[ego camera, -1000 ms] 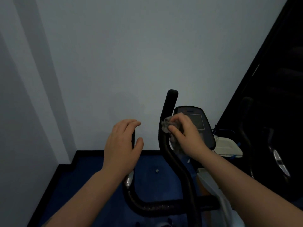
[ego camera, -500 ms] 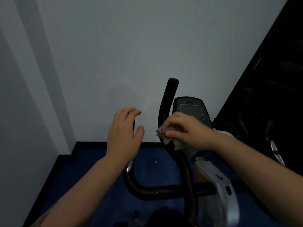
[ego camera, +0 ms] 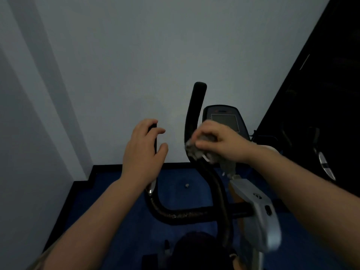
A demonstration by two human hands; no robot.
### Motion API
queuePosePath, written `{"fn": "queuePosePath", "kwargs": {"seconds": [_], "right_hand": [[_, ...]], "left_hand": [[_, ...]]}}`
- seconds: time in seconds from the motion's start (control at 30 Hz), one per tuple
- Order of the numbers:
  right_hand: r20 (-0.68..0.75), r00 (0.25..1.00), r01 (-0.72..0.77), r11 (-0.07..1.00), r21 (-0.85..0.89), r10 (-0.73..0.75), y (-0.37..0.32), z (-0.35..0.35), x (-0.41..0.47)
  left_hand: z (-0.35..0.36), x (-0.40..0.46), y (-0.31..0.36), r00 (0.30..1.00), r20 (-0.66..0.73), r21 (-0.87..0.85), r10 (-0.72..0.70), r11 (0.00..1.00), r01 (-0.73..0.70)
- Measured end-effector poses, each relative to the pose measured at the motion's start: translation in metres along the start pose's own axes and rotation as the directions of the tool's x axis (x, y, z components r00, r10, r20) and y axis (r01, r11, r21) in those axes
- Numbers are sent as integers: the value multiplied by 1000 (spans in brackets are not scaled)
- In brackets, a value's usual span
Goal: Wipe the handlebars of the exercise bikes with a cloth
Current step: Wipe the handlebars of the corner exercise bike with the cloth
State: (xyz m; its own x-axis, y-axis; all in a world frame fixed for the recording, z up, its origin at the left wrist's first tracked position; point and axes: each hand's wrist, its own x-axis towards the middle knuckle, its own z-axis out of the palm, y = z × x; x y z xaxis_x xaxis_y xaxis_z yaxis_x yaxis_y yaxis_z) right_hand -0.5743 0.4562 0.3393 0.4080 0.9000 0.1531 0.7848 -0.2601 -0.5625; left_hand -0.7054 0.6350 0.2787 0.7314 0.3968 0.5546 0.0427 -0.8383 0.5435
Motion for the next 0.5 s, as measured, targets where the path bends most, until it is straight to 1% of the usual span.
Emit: {"fn": "queuePosePath", "kwargs": {"seconds": [0.07, 0.1, 0.13, 0.2, 0.27, 0.3, 0.33, 0.37, 0.4, 0.43, 0.5], "right_hand": [[-175, 984, -23, 997, 72, 36, 0, 15, 9], [-215, 975, -27, 994, 107, 49, 0, 24, 6], [-215, 975, -26, 991, 133, 54, 2, 30, -1], [-123, 991, -30, 993, 114, 44, 7, 30, -25], [39, 998, -58, 996, 70, 55, 10, 17, -51], [121, 989, -90, 992, 83, 80, 10, 9, -60], [176, 979, -121, 987, 106, 101, 9, 2, -65], [180, 978, -128, 984, 120, 106, 8, -2, -65], [125, 987, -115, 986, 123, 99, 8, -3, -60], [34, 995, -103, 985, 136, 99, 7, 1, -54], [-126, 982, -113, 975, 193, 139, 4, 19, -38]], "left_hand": [[0, 0, 1, 1000, 4, 9, 2, 1000, -2], [0, 1, 2, 1000, 3, 16, 3, 1000, -3], [0, 1, 2, 1000, 0, 21, 1, 1000, -1], [1, 1, 4, 1000, -17, 21, -16, 1000, 16], [4, -2, 5, 999, -28, 8, -30, 1000, 30], [6, -3, 6, 999, -34, -7, -40, 999, 40], [8, -3, 8, 998, -40, -30, -56, 998, 55], [10, -2, 11, 996, -45, -59, -81, 995, 78], [11, -1, 14, 993, -42, -89, -110, 990, 106], [11, 0, 19, 990, -35, -117, -138, 984, 133], [8, -3, 29, 983, -28, -157, -179, 972, 172]]}}
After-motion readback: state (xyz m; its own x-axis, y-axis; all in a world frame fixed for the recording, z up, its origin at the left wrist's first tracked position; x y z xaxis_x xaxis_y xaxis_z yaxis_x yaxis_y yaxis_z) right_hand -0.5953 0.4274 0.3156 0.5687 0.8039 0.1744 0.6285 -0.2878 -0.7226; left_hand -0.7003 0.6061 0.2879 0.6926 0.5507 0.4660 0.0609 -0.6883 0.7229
